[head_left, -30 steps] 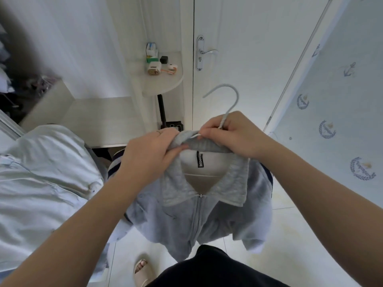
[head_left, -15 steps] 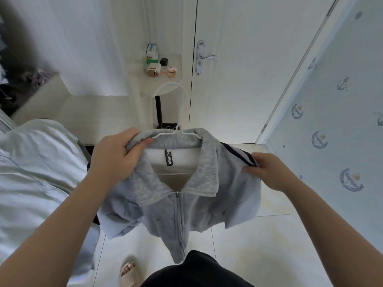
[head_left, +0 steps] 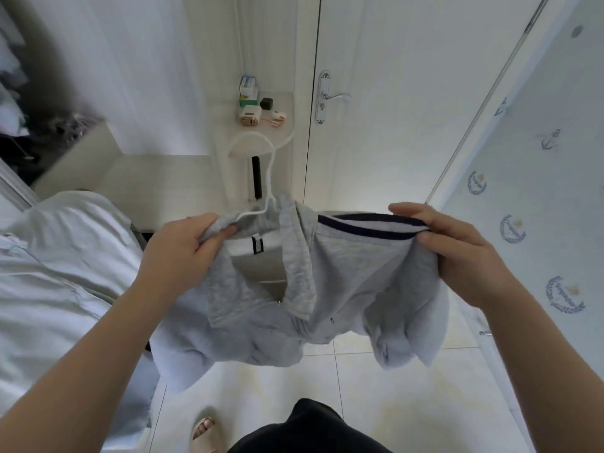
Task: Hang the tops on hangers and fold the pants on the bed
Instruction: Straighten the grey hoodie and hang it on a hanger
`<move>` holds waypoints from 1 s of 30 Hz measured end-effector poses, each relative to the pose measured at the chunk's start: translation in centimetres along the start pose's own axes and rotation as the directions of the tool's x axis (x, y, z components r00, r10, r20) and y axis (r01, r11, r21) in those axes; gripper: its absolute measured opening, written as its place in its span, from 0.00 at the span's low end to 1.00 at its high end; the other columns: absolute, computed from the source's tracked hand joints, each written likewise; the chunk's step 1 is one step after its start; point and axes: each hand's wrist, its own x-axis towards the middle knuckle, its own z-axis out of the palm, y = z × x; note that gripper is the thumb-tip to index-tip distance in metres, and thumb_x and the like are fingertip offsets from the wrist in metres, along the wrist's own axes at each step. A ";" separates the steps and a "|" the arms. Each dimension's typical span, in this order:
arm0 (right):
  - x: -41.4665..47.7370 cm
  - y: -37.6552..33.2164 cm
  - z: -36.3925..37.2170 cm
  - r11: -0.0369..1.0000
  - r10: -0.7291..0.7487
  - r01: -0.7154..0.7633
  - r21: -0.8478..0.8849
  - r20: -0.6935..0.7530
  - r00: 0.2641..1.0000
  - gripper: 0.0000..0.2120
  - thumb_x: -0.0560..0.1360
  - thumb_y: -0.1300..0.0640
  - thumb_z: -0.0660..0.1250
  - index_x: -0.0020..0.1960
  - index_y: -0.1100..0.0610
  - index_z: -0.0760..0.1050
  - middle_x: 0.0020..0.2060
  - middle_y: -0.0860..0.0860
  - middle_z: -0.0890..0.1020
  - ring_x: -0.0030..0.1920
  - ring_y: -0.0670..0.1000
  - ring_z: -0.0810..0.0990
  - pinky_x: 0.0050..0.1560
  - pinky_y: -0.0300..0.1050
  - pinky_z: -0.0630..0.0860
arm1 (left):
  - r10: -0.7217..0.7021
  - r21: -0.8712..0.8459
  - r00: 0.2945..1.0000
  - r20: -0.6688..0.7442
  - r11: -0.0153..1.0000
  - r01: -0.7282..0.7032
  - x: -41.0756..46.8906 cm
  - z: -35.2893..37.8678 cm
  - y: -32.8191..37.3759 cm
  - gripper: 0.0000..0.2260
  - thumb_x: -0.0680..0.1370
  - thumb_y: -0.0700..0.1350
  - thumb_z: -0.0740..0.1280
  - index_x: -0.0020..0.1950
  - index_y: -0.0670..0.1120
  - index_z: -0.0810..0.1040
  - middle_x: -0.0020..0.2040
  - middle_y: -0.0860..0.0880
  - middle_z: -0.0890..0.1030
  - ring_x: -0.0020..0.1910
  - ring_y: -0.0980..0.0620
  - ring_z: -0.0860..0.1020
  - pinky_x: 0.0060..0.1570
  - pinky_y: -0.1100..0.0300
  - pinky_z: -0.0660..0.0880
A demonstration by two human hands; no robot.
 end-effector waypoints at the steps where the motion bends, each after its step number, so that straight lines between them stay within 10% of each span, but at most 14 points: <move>1: -0.1 0.3 -0.1 0.999 0.045 -0.045 -0.002 -0.015 0.999 0.13 0.74 0.61 0.64 0.58 0.60 0.78 0.68 0.52 0.77 0.70 0.57 0.73 0.72 0.60 0.68 | -0.015 -0.070 0.997 -0.074 0.997 0.010 -0.1 0.1 0.4 0.14 0.80 0.57 0.61 0.36 0.55 0.68 0.30 0.51 0.73 0.28 0.53 0.72 0.27 0.61 0.65; 4: -0.2 0.9 0.3 0.979 0.058 -0.084 -0.184 -0.141 0.988 0.17 0.75 0.55 0.73 0.62 0.51 0.72 0.64 0.49 0.79 0.65 0.53 0.77 0.69 0.63 0.72 | -0.032 -0.168 0.981 -0.191 0.986 0.000 0.1 0.3 1.9 0.12 0.80 0.53 0.63 0.37 0.52 0.71 0.34 0.51 0.74 0.30 0.52 0.72 0.28 0.64 0.64; 7: 0.6 0.9 1.6 0.877 -0.057 -0.045 -0.478 -0.196 0.979 0.28 0.74 0.51 0.75 0.68 0.41 0.66 0.58 0.41 0.80 0.60 0.42 0.79 0.63 0.41 0.74 | 0.006 -0.206 0.988 -0.151 0.978 -0.037 0.9 0.3 3.1 0.10 0.80 0.54 0.63 0.39 0.56 0.75 0.31 0.51 0.75 0.31 0.54 0.73 0.30 0.65 0.66; 13: 3.3 1.0 3.1 0.650 -0.168 0.049 -0.758 -0.080 0.983 0.05 0.81 0.55 0.65 0.51 0.47 0.79 0.41 0.36 0.81 0.45 0.36 0.78 0.44 0.27 0.68 | 0.016 -0.145 0.996 -0.089 0.989 -0.029 3.0 -0.1 2.9 0.18 0.79 0.60 0.62 0.41 0.47 0.77 0.31 0.50 0.74 0.33 0.50 0.74 0.33 0.54 0.69; 18: 6.1 -0.3 4.2 0.641 -0.040 0.095 -0.762 0.090 0.995 0.06 0.83 0.49 0.58 0.54 0.44 0.74 0.42 0.38 0.81 0.45 0.39 0.79 0.44 0.30 0.71 | 0.009 -0.109 0.998 -0.061 0.994 -0.016 6.3 -1.7 1.2 0.13 0.79 0.61 0.60 0.37 0.57 0.67 0.31 0.51 0.72 0.34 0.45 0.73 0.35 0.50 0.67; 30: 18.3 -10.2 14.0 0.914 -0.064 0.119 -0.389 0.151 0.986 0.11 0.77 0.50 0.59 0.38 0.48 0.75 0.34 0.40 0.78 0.37 0.40 0.76 0.43 0.41 0.69 | -0.088 0.081 0.964 -0.250 0.991 0.111 18.0 -10.5 -5.7 0.19 0.81 0.60 0.58 0.48 0.45 0.77 0.41 0.49 0.78 0.48 0.41 0.76 0.51 0.44 0.73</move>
